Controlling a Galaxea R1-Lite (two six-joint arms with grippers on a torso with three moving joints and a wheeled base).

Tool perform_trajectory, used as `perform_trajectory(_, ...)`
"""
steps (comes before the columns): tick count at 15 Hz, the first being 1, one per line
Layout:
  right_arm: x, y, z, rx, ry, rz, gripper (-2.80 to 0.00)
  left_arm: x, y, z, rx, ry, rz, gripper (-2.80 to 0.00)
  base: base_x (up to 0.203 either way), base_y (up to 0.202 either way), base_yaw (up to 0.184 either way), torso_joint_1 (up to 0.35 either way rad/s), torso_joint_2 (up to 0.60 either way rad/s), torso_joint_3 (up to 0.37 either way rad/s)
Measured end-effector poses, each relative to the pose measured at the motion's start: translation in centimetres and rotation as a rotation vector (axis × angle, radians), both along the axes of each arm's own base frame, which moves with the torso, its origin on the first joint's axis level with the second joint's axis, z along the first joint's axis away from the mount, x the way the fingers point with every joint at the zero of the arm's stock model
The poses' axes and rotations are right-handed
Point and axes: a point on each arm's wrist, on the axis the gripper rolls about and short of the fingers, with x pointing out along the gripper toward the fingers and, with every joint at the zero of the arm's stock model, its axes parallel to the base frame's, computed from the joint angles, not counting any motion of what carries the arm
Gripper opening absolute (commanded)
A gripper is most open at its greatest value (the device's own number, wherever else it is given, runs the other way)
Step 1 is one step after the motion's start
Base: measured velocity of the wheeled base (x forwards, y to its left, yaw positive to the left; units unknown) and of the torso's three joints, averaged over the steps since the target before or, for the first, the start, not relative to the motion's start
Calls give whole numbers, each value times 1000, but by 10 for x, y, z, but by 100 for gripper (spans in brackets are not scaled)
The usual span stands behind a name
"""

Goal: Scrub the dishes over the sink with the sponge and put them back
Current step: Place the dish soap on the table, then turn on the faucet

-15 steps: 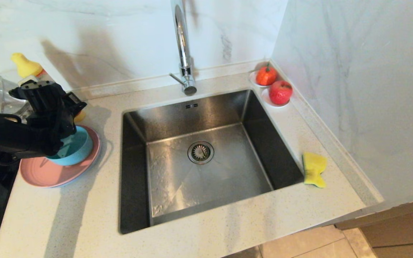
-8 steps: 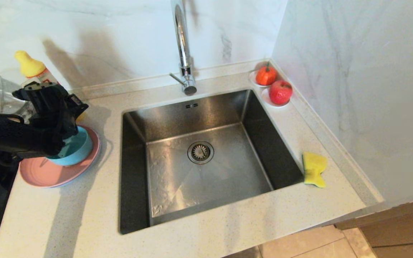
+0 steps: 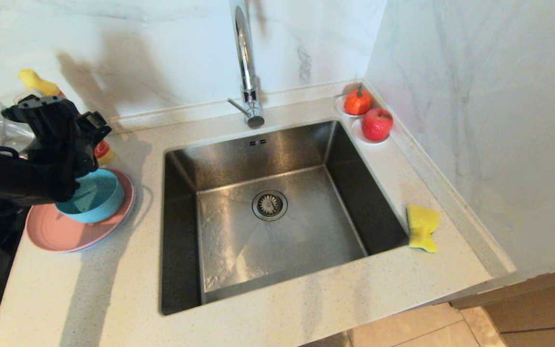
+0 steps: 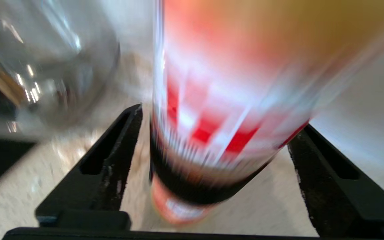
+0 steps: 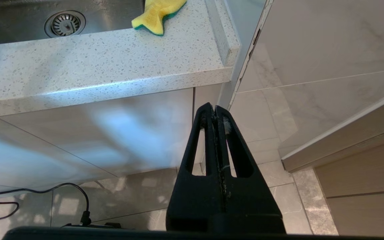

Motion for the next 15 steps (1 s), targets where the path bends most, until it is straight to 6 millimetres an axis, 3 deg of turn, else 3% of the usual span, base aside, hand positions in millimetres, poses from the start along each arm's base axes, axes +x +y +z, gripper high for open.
perform_trajectory(4,0,0,0,0,0,0,-280,-24,-4,44,16,-88,-4,0,0,0,0,0,0,0)
perform_trajectory(10,0,0,0,0,0,0,-280,-77,-12,111,46,-239,-2,0,0,0,0,0,0,0)
perform_trajectory(13,0,0,0,0,0,0,-280,-101,-16,134,56,-292,-2,0,0,0,0,0,0,0)
perform_trajectory(14,0,0,0,-1,0,0,-280,-108,-17,139,58,-306,0,-280,0,0,0,0,0,0)
perform_trajectory(15,0,0,0,-1,0,0,-280,-115,-18,145,59,-315,2,-280,0,0,0,0,0,0)
